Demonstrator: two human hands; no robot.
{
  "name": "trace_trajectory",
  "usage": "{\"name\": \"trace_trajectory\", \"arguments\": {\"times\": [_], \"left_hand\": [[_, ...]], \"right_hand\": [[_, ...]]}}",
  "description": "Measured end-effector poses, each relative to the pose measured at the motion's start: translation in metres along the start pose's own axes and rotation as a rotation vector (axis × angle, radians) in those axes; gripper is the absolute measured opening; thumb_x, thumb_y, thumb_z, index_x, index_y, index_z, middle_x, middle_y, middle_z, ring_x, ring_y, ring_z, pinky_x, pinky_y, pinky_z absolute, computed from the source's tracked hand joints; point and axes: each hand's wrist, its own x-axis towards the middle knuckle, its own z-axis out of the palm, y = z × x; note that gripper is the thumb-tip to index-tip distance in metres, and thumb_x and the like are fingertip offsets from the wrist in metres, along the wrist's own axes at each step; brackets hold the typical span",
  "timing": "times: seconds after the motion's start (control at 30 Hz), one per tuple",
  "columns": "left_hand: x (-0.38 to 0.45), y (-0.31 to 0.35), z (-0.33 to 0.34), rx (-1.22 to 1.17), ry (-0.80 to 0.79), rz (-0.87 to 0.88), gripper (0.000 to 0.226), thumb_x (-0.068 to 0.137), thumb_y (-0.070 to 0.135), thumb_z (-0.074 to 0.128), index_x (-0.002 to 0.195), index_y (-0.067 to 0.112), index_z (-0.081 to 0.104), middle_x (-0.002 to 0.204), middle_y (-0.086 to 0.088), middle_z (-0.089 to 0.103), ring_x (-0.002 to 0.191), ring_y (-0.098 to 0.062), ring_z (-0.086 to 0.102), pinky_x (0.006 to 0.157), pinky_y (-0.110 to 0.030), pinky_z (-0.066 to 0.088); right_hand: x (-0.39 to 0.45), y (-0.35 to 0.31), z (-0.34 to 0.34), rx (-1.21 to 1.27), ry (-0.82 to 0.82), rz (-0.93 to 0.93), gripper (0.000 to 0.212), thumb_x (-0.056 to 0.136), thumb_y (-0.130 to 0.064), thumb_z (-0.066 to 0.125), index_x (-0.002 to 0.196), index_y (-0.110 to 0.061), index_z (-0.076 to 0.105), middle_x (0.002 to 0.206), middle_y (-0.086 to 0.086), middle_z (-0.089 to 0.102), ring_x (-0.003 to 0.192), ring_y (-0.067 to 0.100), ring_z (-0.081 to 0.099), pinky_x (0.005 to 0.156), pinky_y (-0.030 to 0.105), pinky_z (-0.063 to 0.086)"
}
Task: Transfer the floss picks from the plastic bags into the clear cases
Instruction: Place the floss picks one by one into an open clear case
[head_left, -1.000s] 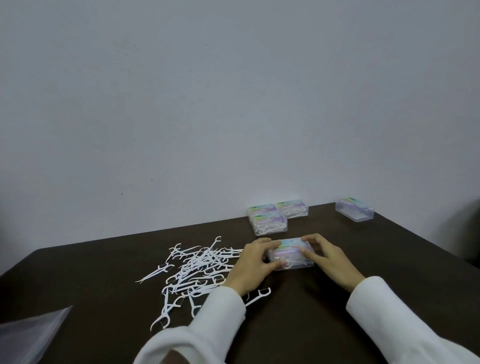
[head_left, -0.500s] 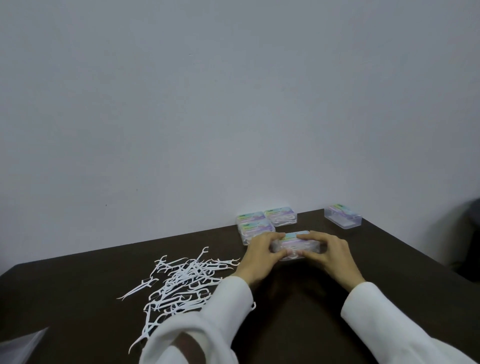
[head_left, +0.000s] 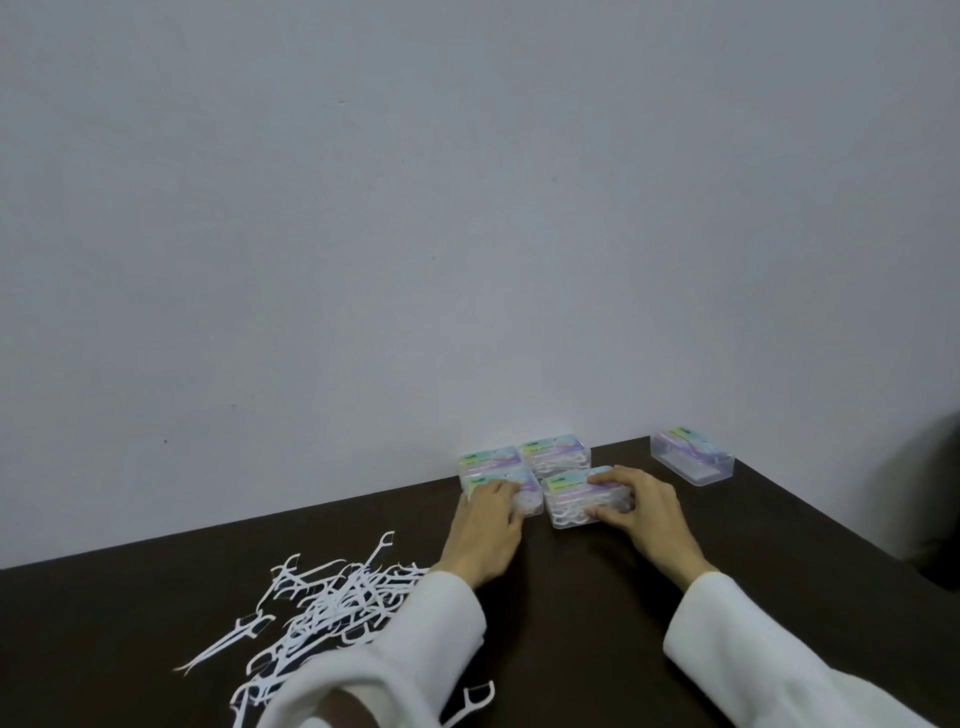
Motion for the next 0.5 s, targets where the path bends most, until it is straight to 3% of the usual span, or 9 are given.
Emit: {"name": "trace_trajectory", "arguments": {"times": [0.2,0.37,0.5], "left_hand": [[0.003,-0.010,0.002,-0.068,-0.010,0.002,0.045,0.098,0.012,0.042,0.142,0.019,0.038,0.146,0.000,0.037,0.134,-0.015,0.034,0.110,-0.024,0.025],[0.004,-0.011,0.003,-0.021,0.025,0.026,0.046,0.095,0.008,0.042,0.140,0.018,0.041,0.143,0.001,0.041,0.132,-0.015,0.037,0.108,-0.025,0.029],[0.006,-0.009,0.004,0.028,0.050,0.032,0.046,0.094,0.010,0.044,0.139,0.018,0.041,0.141,0.002,0.041,0.130,-0.014,0.037,0.108,-0.026,0.030]], "right_hand": [[0.015,0.006,0.017,-0.244,0.040,-0.045,0.037,0.083,-0.026,0.067,0.118,-0.027,0.056,0.140,0.005,0.034,0.128,0.018,0.037,0.098,0.028,0.039],[0.022,0.004,0.024,-0.380,0.095,-0.114,0.036,0.085,-0.029,0.064,0.119,-0.022,0.054,0.124,-0.001,0.048,0.110,0.011,0.043,0.078,0.018,0.040],[0.026,0.005,0.027,-0.414,0.119,-0.123,0.035,0.086,-0.032,0.063,0.118,-0.023,0.053,0.121,-0.003,0.054,0.111,0.011,0.046,0.084,0.023,0.042]]}}
